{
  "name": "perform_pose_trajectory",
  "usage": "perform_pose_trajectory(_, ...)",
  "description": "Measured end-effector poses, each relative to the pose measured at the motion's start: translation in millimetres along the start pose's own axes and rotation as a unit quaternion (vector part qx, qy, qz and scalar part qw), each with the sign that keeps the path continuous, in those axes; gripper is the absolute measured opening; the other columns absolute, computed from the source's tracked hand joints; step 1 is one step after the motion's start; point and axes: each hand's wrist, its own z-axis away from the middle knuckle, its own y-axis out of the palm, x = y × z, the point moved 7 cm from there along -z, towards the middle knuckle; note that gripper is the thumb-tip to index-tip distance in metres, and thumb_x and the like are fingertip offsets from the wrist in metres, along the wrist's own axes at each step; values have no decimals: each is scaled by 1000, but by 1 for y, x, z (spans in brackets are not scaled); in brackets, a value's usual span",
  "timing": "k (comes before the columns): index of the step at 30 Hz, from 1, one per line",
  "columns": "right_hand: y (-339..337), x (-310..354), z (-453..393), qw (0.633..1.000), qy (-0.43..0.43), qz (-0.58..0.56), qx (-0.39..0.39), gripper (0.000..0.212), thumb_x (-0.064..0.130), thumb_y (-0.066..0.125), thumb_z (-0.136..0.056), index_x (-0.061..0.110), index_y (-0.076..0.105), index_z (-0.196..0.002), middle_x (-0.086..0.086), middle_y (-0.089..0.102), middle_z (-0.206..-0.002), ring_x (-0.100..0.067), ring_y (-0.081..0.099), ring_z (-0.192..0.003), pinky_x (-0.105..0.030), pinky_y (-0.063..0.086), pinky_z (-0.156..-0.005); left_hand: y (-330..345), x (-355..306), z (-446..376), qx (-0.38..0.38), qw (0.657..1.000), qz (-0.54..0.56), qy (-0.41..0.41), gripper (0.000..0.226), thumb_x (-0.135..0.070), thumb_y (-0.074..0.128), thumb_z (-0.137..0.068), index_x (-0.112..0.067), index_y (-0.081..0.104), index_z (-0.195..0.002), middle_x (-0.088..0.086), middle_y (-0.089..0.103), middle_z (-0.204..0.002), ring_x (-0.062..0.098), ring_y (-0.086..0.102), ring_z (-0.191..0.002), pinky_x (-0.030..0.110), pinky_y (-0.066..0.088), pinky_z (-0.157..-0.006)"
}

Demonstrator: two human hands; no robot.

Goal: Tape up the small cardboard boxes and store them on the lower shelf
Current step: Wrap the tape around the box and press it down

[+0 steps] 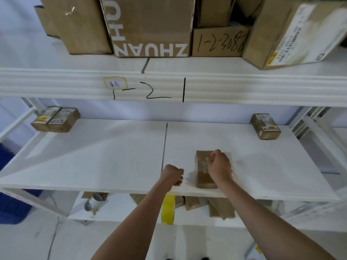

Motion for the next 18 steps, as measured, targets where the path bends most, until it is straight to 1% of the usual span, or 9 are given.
perform_pose_trajectory(2, -2, -25, -3, 998, 63, -15, 25, 35, 27, 62, -99, 6, 54, -126, -15, 61, -122, -31, 61, -111, -38, 52, -89, 22, -15, -4, 22, 998, 51, 6, 20, -18, 68, -95, 1, 67, -98, 14, 67, -85, 23, 64, -68, 35, 62, -75)
perform_pose_trajectory(3, -1, -34, -3, 995, 87, -17, 40, 41, 30, 63, -99, 5, 51, -130, -17, 60, -126, -33, 60, -115, -38, 51, -91, 32, -18, -6, 31, 997, 68, 2, 23, -21, 70, -95, 1, 66, -101, 15, 67, -90, 24, 64, -74, 37, 62, -79)
perform_pose_trajectory(5, 6, -48, -4, 989, 124, -30, 77, 51, 35, 65, -98, 4, 47, -135, -18, 58, -133, -34, 58, -121, -37, 49, -94, 49, -21, -9, 40, 994, 99, -14, 29, -25, 72, -94, 1, 64, -102, 14, 67, -94, 24, 65, -80, 36, 61, -77)
perform_pose_trajectory(6, 11, -54, -5, 984, 141, -42, 99, 54, 38, 65, -97, 4, 47, -135, -17, 59, -133, -34, 58, -122, -37, 49, -92, 55, -20, -10, 40, 993, 112, -25, 31, -27, 74, -92, 1, 64, -99, 14, 67, -94, 25, 67, -81, 35, 61, -74)
perform_pose_trajectory(9, 23, -62, -5, 972, 173, -63, 148, 54, 48, 65, -95, 5, 53, -125, -12, 65, -117, -31, 64, -109, -33, 49, -77, 67, -16, -13, 30, 988, 140, -59, 32, -28, 80, -86, 0, 66, -93, 15, 72, -93, 27, 71, -81, 34, 62, -69)
perform_pose_trajectory(10, 25, -63, -6, 971, 172, -60, 152, 51, 49, 65, -95, 6, 55, -121, -10, 66, -111, -30, 65, -104, -34, 51, -77, 69, -15, -13, 26, 985, 153, -70, 31, -26, 82, -85, -1, 68, -94, 14, 73, -92, 26, 71, -79, 33, 61, -65)
perform_pose_trajectory(13, 30, -66, -8, 973, 175, -47, 145, 43, 46, 68, -93, 9, 59, -111, -8, 69, -104, -27, 66, -97, -40, 57, -84, 72, -9, -15, 23, 974, 203, -100, 25, -17, 84, -83, -2, 70, -97, 12, 74, -87, 25, 69, -71, 29, 55, -54)
perform_pose_trajectory(16, 32, -70, -8, 968, 189, -69, 147, 42, 46, 72, -90, 7, 65, -104, -7, 71, -94, -26, 68, -90, -38, 56, -79, 74, -4, -16, 34, 959, 257, -118, 28, -11, 83, -83, 2, 72, -105, 16, 73, -93, 28, 67, -74, 33, 55, -59)
perform_pose_trajectory(18, 32, -72, -8, 966, 196, -81, 146, 41, 44, 74, -89, 6, 65, -101, -5, 69, -88, -26, 67, -88, -38, 54, -77, 78, 1, -16, 46, 945, 301, -122, 34, -11, 82, -83, 6, 70, -110, 21, 71, -102, 34, 68, -85, 39, 56, -68)
